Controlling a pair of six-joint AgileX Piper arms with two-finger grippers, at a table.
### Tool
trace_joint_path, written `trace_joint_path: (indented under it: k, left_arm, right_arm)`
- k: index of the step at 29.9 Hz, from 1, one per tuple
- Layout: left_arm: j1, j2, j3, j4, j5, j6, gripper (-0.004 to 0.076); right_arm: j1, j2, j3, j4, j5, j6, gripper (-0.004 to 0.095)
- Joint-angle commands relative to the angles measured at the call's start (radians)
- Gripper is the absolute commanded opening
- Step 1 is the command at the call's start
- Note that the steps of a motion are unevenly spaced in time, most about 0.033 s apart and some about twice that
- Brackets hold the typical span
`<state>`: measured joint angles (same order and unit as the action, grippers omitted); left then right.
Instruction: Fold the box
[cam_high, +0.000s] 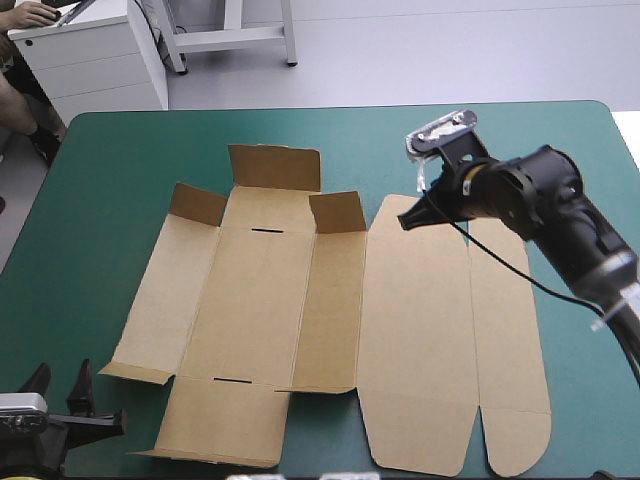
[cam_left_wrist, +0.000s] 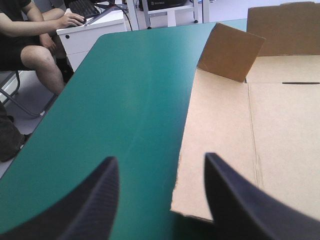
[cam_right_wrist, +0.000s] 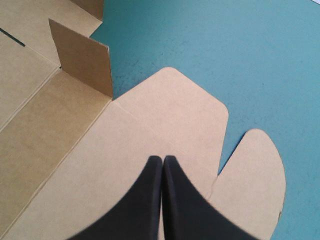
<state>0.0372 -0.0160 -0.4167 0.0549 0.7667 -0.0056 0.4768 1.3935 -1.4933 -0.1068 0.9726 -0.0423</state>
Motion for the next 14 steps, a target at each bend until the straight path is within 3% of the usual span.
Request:
trace_joint_path:
  k: [1,9,14]
  left_arm:
    - [-0.004,-0.013,-0.019,0.000,-0.075,-0.005,0.0580]
    - [-0.004,-0.004,-0.031,0.001,-0.082,-0.005,0.0596]
    - [-0.004,0.086,-0.132,0.025,-0.113,-0.005,0.0585]
  right_arm:
    - [-0.004,-0.154,0.112,-0.021,-0.107,0.034,-0.0020]
    - [-0.004,-0.401,0.378,-0.021,-0.149,0.093,-0.0020]
    - [-0.004,-0.563,0.530,-0.021,-0.190,0.107,-0.0020]
